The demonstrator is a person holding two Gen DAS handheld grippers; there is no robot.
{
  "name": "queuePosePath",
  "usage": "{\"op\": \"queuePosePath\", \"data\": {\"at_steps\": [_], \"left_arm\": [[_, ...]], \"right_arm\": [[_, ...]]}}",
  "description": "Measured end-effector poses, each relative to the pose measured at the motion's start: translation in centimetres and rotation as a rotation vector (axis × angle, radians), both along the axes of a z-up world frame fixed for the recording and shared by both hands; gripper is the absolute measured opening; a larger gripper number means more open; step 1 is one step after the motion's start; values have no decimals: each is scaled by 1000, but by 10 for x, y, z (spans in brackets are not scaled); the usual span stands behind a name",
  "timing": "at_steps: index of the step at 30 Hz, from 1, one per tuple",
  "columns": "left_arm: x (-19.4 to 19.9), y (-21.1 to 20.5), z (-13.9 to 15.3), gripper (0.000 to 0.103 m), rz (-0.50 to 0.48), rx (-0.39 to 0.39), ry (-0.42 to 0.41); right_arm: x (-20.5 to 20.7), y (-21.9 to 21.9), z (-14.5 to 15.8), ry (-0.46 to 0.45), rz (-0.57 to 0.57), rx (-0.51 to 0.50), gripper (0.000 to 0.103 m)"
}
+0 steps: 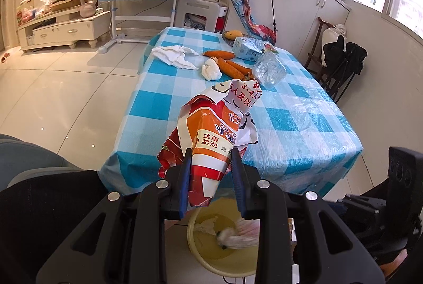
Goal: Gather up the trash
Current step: 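Carry both bags over the yellow bucket and open both tools to drop them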
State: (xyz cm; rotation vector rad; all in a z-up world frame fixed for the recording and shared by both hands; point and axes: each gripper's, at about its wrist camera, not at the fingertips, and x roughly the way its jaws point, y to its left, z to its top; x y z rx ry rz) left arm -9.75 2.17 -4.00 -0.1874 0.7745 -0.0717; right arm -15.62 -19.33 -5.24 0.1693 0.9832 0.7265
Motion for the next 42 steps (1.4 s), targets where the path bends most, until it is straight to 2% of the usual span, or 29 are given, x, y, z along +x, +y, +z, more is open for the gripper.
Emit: {"op": "queuePosePath", "data": {"at_steps": [10, 14, 21, 29, 36, 42], "left_arm": [[-19, -17, -8, 27, -60, 40, 53], [-27, -25, -15, 27, -87, 55, 92], [-27, -47, -41, 27, -170, 114, 212], [-30, -63, -49, 27, -249, 156, 240], [-29, -84, -71, 28, -313, 260, 326], [-29, -85, -69, 37, -298, 283, 304]], "right_arm": [[-4, -30, 30, -166, -145, 114, 60], [-1, -36, 37, -205, -192, 131, 61], [-3, -42, 35, -201, -206, 123, 63], [-3, -40, 32, -204, -203, 110, 63], [-3, -38, 29, -200, -197, 95, 63], [-3, -36, 27, -196, -196, 83, 64]]}}
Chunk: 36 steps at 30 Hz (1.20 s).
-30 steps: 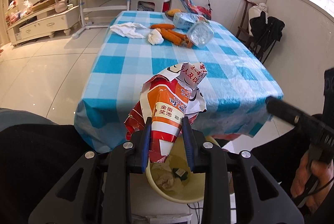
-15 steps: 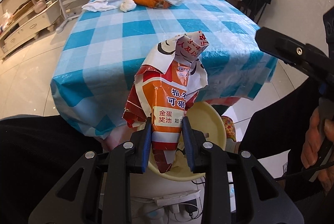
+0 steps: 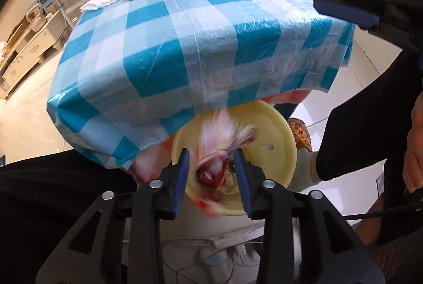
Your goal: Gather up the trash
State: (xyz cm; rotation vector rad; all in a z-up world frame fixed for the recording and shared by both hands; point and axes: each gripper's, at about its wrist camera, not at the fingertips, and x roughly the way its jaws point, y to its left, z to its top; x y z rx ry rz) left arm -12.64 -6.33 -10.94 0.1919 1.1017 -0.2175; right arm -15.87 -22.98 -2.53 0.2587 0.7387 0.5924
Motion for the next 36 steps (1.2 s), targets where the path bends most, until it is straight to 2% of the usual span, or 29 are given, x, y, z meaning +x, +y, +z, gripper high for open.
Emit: {"op": "queuePosePath", "data": {"at_steps": [8, 18, 24, 29, 36], "left_arm": [[1, 11, 16, 53, 73, 8, -104], [1, 16, 28, 64, 109, 28, -184], [0, 20, 38, 78, 147, 39, -248], [-1, 34, 52, 87, 221, 37, -318], [-4, 65, 71, 94, 336, 6, -397]], "right_arm": [[-2, 5, -2, 3, 12, -20, 64], [-3, 10, -3, 0, 25, -46, 64], [-3, 12, -4, -6, 22, -63, 64], [-3, 18, -8, -6, 21, -99, 64], [-5, 39, -13, -31, 46, -188, 65]]}}
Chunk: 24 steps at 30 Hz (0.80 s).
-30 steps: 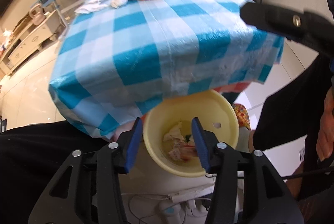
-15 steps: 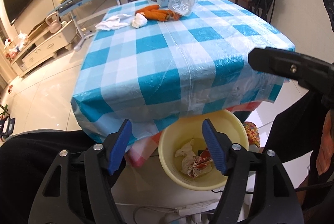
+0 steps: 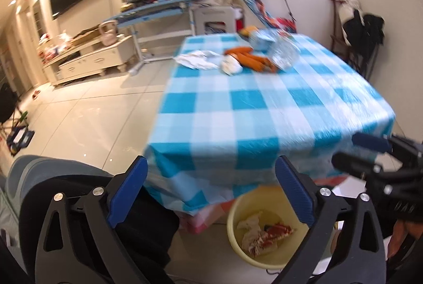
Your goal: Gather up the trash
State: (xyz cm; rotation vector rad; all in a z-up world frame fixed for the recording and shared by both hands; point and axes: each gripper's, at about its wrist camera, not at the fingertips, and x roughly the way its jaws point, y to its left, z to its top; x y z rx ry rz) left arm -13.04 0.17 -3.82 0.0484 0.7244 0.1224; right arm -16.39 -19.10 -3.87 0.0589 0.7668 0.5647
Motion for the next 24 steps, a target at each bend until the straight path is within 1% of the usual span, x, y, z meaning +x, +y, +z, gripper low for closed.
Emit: {"op": "queuePosePath", "data": {"at_steps": [3, 6, 8, 11, 15, 17, 24], "left_arm": [[-2, 15, 6, 95, 39, -23, -26], [-3, 27, 14, 95, 59, -50, -42], [-5, 33, 22, 95, 71, -53, -66], [-7, 37, 27, 96, 79, -53, -94], [2, 39, 18, 96, 58, -52, -47], [6, 40, 16, 96, 57, -60, -39], [14, 51, 3, 96, 73, -123, 6]], "right_arm": [[0, 10, 0, -14, 8, -24, 68], [2, 23, 0, -32, 19, -49, 68], [3, 30, 1, -37, 28, -56, 68], [6, 41, -2, -34, 43, -71, 68], [10, 56, -6, -34, 68, -98, 68], [11, 62, -7, -40, 80, -107, 68], [13, 72, -9, -44, 99, -113, 68]]}}
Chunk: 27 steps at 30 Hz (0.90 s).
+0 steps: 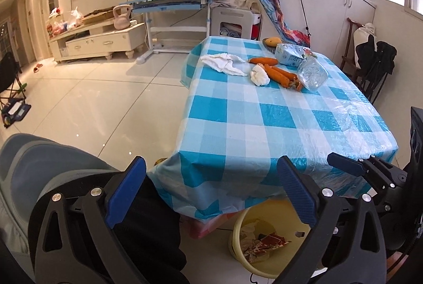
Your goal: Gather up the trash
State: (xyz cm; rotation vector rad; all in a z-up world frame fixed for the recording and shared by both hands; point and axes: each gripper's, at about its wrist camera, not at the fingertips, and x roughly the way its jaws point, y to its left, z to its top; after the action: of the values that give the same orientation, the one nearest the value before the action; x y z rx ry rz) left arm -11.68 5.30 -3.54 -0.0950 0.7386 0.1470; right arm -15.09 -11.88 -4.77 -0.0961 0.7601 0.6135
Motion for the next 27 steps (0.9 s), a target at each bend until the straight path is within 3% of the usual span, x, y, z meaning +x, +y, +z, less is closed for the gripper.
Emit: {"op": "queuePosePath", "data": {"at_steps": [27], "left_arm": [[6, -7, -11, 96, -31, -15, 41]], "right_arm": [[-2, -1, -3, 22, 8, 13, 70]]}}
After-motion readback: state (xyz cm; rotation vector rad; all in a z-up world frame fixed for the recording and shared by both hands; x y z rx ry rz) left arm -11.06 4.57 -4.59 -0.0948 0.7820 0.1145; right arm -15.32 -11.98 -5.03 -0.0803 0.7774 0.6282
